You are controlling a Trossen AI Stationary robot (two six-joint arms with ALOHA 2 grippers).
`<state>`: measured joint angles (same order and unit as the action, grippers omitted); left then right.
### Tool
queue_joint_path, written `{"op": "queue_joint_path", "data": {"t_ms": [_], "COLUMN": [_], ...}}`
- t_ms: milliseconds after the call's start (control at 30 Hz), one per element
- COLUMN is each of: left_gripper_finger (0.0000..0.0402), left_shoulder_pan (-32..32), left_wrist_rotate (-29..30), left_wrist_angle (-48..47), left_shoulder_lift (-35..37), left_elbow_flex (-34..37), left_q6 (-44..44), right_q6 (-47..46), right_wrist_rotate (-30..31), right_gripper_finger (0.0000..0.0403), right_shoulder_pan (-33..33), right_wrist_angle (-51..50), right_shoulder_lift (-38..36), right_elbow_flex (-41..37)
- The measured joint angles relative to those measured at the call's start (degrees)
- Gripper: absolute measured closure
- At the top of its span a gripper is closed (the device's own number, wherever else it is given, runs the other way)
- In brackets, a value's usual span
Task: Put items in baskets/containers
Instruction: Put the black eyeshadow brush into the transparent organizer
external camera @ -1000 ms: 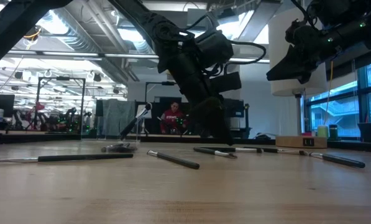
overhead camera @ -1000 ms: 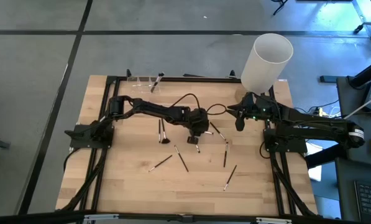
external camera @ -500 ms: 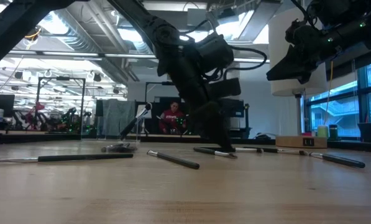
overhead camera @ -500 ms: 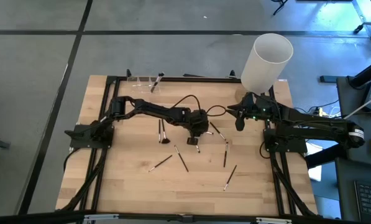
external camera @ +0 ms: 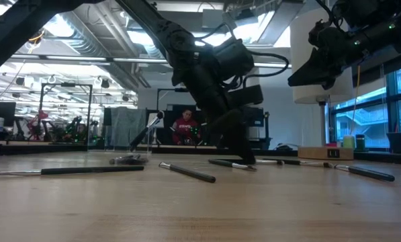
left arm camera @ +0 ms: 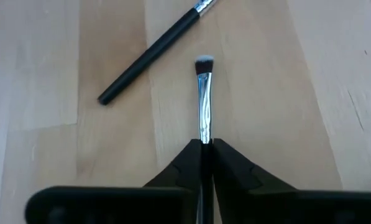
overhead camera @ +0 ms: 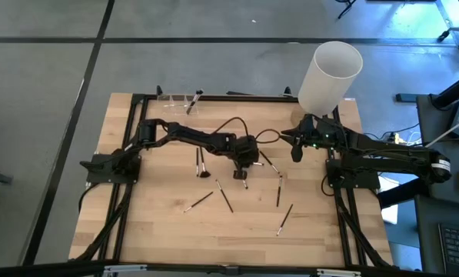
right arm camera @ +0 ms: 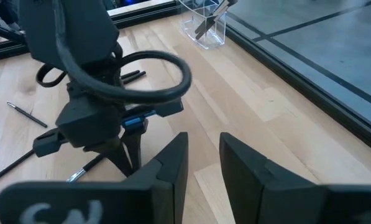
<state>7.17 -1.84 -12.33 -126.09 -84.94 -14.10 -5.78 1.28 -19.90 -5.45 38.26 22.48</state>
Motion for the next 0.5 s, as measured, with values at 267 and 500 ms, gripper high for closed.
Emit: {"op": "queue_joint_path", "data": {"t_ms": [267,500], "left_gripper_finger": [0.0368,0.0369], "left_shoulder_pan": [0.6,1.5], "left_wrist_rotate": [5.5,13.9], "left_wrist_angle": [0.6,0.0], "left_shoulder_lift": [1.4,4.9], "left_elbow_flex": [0.2,0.2], "left_q6": [1.8,7.7], "right_q6": [0.0,0.0], "right_wrist_rotate": [0.0,0.0], "right_gripper_finger": [0.0311,0.0311], "right_shoulder_pan": [0.0,0.0], "right_wrist_angle": [-0.1,-0.3], "right_shoulder_lift": [0.0,0.0], "right_elbow_flex": [0.0,0.0]}}
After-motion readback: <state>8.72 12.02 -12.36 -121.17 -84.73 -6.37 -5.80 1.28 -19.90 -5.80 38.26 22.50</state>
